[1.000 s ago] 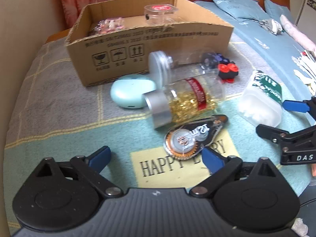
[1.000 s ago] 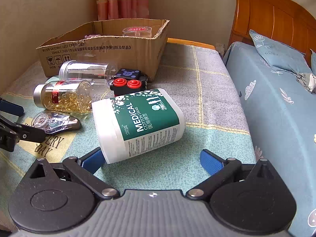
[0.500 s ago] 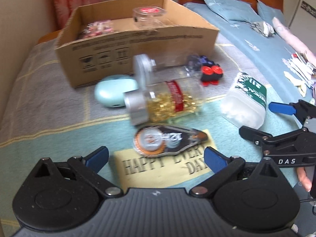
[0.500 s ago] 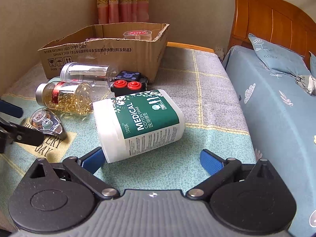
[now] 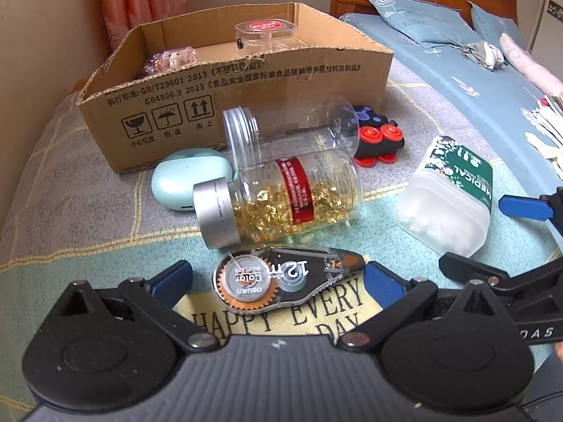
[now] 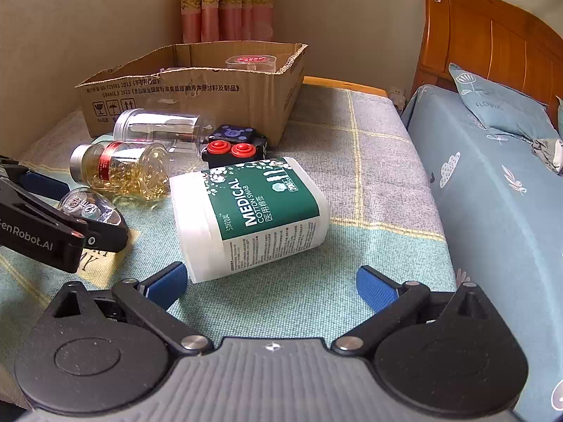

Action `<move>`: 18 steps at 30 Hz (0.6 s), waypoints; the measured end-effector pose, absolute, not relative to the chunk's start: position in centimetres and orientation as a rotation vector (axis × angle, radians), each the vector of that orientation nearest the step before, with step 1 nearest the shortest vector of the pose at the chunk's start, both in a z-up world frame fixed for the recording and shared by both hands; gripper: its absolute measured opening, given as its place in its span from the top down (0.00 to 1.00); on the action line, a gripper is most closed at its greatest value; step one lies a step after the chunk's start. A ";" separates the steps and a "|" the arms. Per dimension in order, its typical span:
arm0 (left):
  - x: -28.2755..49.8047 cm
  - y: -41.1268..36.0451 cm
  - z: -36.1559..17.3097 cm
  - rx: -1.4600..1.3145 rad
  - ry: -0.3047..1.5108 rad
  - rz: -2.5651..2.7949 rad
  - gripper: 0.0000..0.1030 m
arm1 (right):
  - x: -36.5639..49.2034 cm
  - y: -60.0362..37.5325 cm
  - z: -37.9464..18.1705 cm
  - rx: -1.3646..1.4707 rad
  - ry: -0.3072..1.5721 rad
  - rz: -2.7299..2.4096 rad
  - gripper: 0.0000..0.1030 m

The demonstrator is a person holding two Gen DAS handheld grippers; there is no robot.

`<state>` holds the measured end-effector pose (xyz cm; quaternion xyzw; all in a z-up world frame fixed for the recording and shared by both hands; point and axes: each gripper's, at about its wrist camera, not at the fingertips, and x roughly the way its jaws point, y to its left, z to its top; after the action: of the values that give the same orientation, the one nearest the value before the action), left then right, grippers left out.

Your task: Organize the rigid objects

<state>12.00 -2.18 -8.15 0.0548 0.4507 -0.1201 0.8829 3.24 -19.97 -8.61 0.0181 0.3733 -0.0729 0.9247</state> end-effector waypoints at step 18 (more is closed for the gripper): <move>10.9 2.9 -8.2 0.084 0.931 -0.199 0.01 | 3.1 -19.9 -8.7 0.036 0.760 -0.152 0.00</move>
<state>10.93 2.85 -8.24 0.0404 0.4478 -0.0957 0.8881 3.14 -19.89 -8.66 0.0176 0.3704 -0.0743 0.9257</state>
